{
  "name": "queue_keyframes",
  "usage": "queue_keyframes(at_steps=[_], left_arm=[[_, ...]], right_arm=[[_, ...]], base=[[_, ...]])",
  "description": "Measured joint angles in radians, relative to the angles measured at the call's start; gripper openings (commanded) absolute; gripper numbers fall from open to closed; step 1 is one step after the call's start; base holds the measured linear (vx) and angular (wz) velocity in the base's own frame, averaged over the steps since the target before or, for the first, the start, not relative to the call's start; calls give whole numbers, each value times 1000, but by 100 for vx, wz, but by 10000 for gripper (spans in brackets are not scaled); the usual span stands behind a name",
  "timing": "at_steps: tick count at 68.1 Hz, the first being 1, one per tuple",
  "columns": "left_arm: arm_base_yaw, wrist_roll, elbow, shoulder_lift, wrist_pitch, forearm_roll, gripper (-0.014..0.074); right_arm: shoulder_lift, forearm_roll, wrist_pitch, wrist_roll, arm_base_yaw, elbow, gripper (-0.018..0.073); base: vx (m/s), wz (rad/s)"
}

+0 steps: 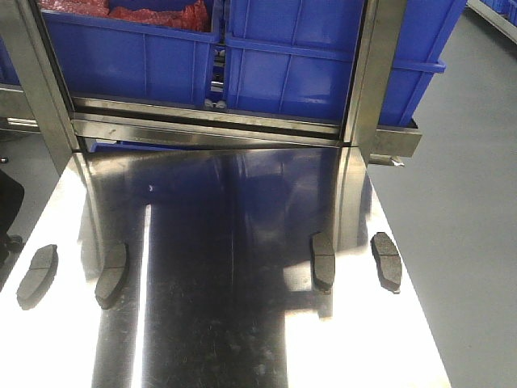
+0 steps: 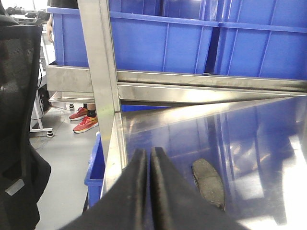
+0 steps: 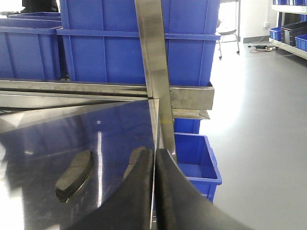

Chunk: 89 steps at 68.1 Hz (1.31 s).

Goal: Move and align brake pads A on conveyor

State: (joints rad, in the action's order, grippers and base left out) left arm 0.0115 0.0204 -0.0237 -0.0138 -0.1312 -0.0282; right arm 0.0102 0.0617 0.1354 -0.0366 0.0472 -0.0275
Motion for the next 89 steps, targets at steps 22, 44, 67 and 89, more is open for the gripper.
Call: queue_keyframes(at_steps=[22,44,67,89], left_arm=[[0,0,0,0,0,0,-6],[0,0,0,0,0,0,-6],[0,0,0,0,0,0,-6],[0,0,0,0,0,0,-6]], right_arm=[[0,0,0,0,0,0,-8],[0,0,0,0,0,0,-8],[0,0,0,0,0,0,-8],[0,0,0,0,0,0,-8]], base=[[0,0],[0,0],[0,0],[0,0]])
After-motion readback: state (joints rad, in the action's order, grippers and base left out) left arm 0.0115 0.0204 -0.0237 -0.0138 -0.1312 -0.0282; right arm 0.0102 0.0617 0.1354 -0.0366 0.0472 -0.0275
